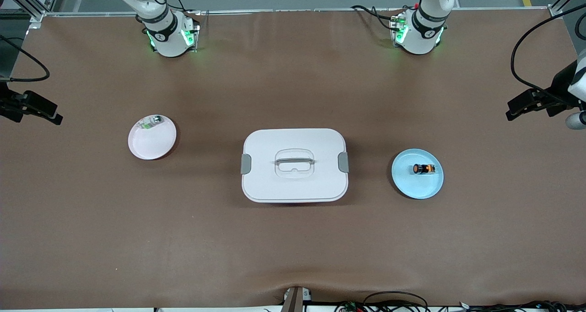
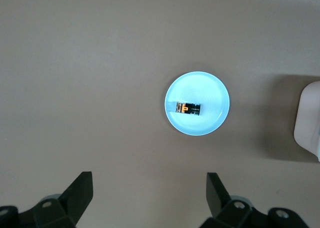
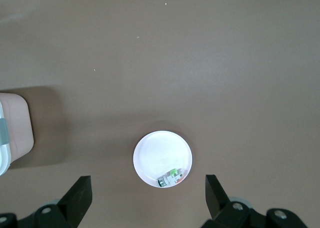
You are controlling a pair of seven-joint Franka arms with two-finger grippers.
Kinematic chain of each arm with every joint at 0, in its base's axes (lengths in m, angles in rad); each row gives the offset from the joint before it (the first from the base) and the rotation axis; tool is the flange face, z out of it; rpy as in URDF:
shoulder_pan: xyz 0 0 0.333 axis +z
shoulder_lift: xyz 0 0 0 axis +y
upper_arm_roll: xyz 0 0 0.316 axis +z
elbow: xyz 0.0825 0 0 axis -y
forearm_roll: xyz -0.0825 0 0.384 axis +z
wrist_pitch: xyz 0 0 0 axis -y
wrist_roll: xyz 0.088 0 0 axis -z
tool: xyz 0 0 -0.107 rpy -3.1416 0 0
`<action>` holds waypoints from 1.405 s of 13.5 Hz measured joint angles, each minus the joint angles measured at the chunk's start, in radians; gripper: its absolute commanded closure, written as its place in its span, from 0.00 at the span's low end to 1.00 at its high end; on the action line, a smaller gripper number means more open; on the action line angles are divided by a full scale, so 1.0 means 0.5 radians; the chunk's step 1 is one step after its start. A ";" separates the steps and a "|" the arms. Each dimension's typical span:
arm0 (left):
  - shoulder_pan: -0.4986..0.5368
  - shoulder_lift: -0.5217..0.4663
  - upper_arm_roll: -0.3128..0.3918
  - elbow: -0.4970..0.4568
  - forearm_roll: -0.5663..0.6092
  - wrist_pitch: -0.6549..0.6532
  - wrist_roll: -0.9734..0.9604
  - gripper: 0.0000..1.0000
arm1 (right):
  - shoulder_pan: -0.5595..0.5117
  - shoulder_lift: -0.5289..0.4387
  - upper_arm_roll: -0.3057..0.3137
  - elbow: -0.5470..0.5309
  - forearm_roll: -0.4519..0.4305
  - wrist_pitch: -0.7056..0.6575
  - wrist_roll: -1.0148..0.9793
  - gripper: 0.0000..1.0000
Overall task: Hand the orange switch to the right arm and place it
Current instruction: 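Move the left gripper down toward the orange switch on the blue plate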
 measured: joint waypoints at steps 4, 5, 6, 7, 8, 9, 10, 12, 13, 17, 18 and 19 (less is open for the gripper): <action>0.000 0.001 0.000 0.000 0.000 0.000 0.000 0.00 | 0.000 0.000 0.000 0.000 0.000 0.002 0.004 0.00; 0.000 0.002 0.000 0.000 0.000 0.000 0.000 0.00 | 0.000 0.000 0.000 0.000 0.000 0.002 0.005 0.00; 0.000 0.004 0.000 0.000 0.000 0.000 0.000 0.00 | 0.000 0.000 0.000 0.000 0.000 0.002 0.006 0.00; 0.000 0.009 0.000 0.000 0.000 0.000 0.000 0.00 | 0.000 0.000 0.000 0.000 0.000 0.002 0.006 0.00; 0.000 0.019 0.000 0.000 -0.004 0.000 0.000 0.00 | 0.000 0.000 0.000 0.000 0.000 0.002 0.006 0.00; 0.000 0.034 0.000 0.000 -0.021 0.000 0.000 0.00 | 0.000 0.000 0.000 0.000 0.000 0.002 0.007 0.00; 0.000 0.059 0.000 0.000 -0.050 0.000 0.000 0.00 | 0.000 -0.001 0.000 0.000 0.000 0.002 0.007 0.00; -0.001 0.147 -0.001 -0.001 -0.088 0.005 0.001 0.00 | 0.000 -0.001 0.000 0.001 0.000 0.002 0.007 0.00; -0.004 0.205 -0.002 -0.001 -0.094 0.027 0.005 0.00 | 0.000 -0.001 0.000 0.001 0.000 0.002 0.007 0.00; -0.026 0.423 -0.024 0.001 -0.130 0.164 0.024 0.00 | 0.000 -0.001 0.000 0.002 0.000 0.002 0.007 0.00; -0.030 0.472 -0.026 0.001 -0.157 0.205 0.034 0.00 | 0.000 -0.001 0.000 0.002 0.000 0.002 0.007 0.00; -0.036 0.526 -0.031 0.001 -0.177 0.253 0.053 0.00 | 0.000 -0.001 0.000 0.002 0.000 0.002 0.007 0.00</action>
